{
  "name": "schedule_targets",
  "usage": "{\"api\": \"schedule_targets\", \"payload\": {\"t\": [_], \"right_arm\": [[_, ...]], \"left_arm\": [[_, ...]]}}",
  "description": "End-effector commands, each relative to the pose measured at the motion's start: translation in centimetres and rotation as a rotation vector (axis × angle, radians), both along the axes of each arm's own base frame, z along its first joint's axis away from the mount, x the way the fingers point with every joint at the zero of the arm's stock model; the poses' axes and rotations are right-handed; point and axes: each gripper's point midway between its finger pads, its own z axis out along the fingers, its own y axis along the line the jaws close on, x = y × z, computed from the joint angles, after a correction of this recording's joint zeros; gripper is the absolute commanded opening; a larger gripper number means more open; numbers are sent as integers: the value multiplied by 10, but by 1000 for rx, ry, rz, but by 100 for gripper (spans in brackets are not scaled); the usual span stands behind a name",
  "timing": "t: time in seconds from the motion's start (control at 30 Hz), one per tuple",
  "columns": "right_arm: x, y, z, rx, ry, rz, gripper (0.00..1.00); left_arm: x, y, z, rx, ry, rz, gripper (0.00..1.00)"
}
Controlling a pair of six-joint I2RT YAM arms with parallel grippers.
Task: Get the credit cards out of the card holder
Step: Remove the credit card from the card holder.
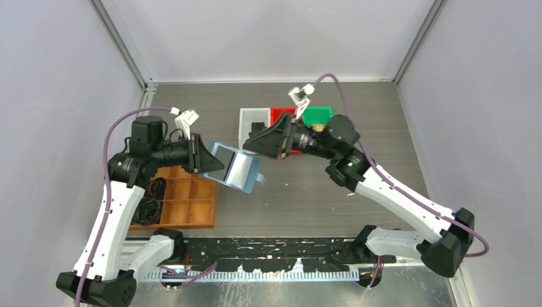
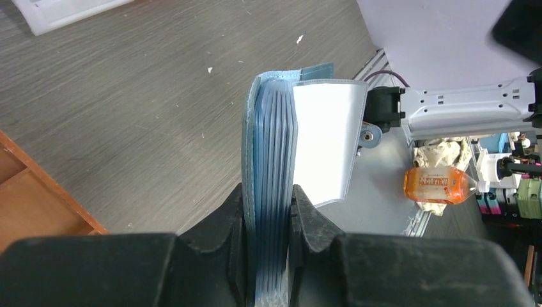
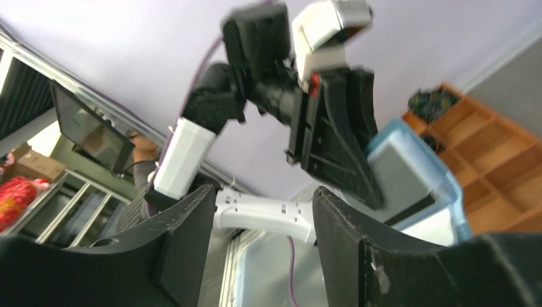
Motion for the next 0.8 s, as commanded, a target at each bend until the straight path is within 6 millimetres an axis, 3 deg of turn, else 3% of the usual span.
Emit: {"api": "schedule_targets", "payload": {"t": [0.0,0.23,0.43,0.77], "right_arm": [[-13,29,-36,-72,100,102,62],[-15,35,-81,-97,186,89,60],[-9,42,-105,-117,226,84,59],[-2,55,-102,-32,250,114,50]], "left_arm": [[5,-4,20,-34,-98,-22,0],[0,-10,32,-96,-92,-53,0],[-3,-20,43,-185,-31,-85,0],[-16,-29,49,-273,37,-180,2]]}}
